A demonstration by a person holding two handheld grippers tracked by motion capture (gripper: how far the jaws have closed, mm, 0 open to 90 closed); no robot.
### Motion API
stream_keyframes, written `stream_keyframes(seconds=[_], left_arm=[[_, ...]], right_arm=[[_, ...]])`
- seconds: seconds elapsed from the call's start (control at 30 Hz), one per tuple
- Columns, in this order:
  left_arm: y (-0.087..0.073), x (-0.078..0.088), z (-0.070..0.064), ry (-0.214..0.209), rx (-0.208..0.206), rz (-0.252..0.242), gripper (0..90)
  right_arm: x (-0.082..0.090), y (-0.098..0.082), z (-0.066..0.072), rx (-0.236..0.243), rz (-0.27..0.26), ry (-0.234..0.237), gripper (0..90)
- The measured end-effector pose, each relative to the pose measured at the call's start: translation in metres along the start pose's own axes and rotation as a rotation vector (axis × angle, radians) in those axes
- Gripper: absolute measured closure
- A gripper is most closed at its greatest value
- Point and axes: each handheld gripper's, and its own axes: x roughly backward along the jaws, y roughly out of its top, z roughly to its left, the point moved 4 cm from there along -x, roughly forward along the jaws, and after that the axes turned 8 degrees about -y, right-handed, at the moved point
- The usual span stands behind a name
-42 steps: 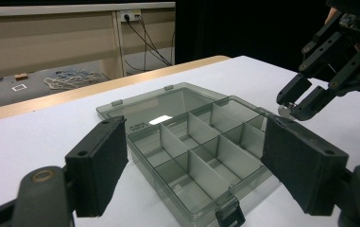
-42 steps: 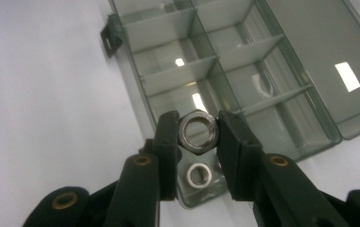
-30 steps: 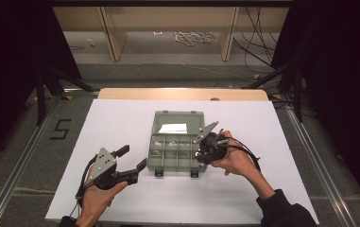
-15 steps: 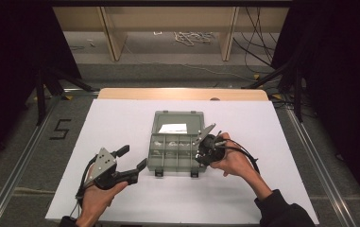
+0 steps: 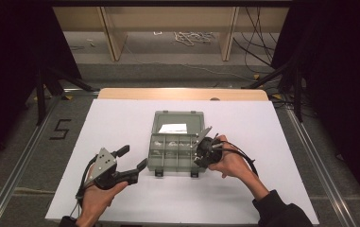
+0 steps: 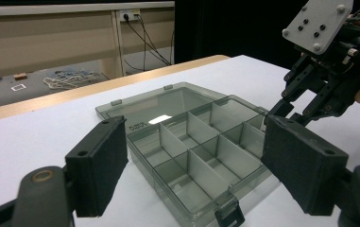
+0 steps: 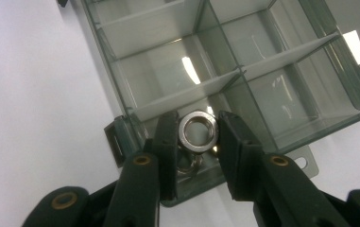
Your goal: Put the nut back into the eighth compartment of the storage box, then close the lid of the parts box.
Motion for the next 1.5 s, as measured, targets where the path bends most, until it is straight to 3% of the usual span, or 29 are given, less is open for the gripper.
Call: stream_keyframes(seconds=[0.33,0.5,0.8,0.83,1.0,1.1,1.13,1.17,1.27,1.43,1.47,1.5], left_arm=[[0.000,0.000,0.000,0.000,0.001,0.000,22.2],[0.000,0.000,0.000,0.000,0.001,0.001,22.2],[0.000,-0.002,0.002,-0.008,-0.008,-0.004,22.2],[-0.001,-0.002,0.001,0.003,0.008,0.010,22.2],[-0.002,-0.002,0.001,0.003,0.015,0.012,22.2],[-0.002,-0.002,0.002,0.002,0.008,0.013,22.2],[-0.002,-0.003,0.001,0.002,0.006,0.014,22.2],[-0.001,-0.004,0.002,-0.007,-0.006,0.002,22.2],[-0.002,-0.004,0.001,0.001,0.001,0.016,22.2],[-0.004,-0.005,0.001,-0.002,0.001,0.023,22.2],[-0.004,-0.006,0.001,-0.005,-0.002,0.022,22.2],[-0.004,-0.006,0.001,-0.007,0.000,0.022,22.2]], right_arm=[[0.007,0.003,-0.005,-0.024,-0.046,-0.015,59.6],[0.016,0.008,-0.010,-0.087,-0.117,-0.037,46.5],[0.020,0.009,-0.017,-0.174,-0.162,-0.056,34.9],[0.020,0.009,-0.018,-0.179,-0.170,-0.062,34.1],[0.022,0.010,-0.021,-0.215,-0.185,-0.061,28.3],[0.023,0.009,-0.024,-0.233,-0.188,-0.069,27.1],[0.022,0.009,-0.026,-0.229,-0.212,-0.088,26.3],[0.023,0.008,-0.026,-0.253,-0.203,-0.083,26.0],[0.023,0.007,-0.031,-0.248,-0.219,-0.099,24.7],[0.024,0.006,-0.036,-0.295,-0.250,-0.132,23.9],[0.026,0.005,-0.036,-0.315,-0.236,-0.123,23.9],[0.027,0.005,-0.040,-0.307,-0.250,-0.136,23.9]])
